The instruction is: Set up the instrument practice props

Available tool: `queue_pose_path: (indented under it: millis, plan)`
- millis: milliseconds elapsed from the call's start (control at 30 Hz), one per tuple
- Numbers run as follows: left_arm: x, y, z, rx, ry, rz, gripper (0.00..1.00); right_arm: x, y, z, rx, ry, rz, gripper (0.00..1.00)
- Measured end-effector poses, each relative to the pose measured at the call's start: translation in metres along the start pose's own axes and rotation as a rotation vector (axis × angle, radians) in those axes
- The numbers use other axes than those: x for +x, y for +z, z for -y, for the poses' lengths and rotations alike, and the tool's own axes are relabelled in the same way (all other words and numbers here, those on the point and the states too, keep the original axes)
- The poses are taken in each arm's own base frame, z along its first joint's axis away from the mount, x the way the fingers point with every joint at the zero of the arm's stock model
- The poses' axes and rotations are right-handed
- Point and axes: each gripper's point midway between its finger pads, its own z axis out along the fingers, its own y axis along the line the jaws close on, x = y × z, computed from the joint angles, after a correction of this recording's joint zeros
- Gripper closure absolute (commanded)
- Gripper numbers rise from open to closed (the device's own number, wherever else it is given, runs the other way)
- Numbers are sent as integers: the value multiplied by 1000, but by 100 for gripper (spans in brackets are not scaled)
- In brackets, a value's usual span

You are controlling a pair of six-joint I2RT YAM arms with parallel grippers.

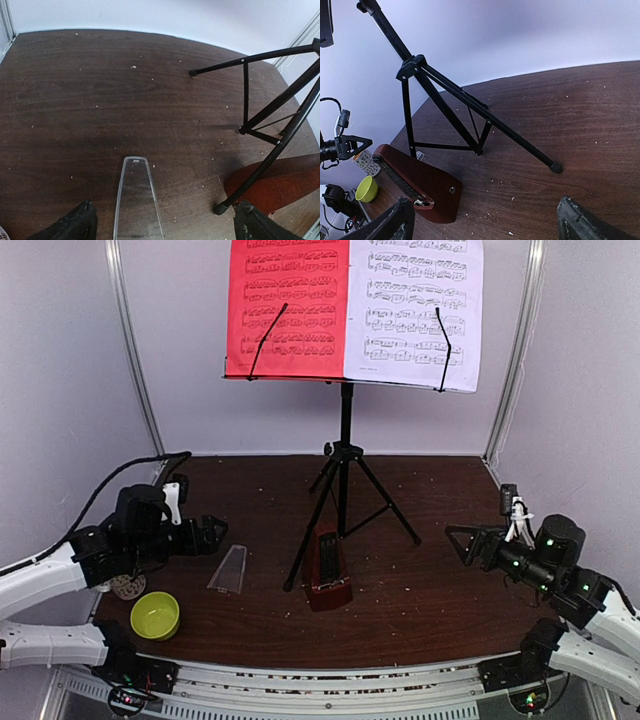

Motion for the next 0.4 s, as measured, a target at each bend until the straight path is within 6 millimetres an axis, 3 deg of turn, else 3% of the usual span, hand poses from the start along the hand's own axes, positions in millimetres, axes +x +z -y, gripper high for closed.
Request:
queue_pose_path:
  millis: [400]
  plan:
    - [14, 9, -13, -60, -40, -32, 2, 13, 4, 13, 29, 44, 3, 0]
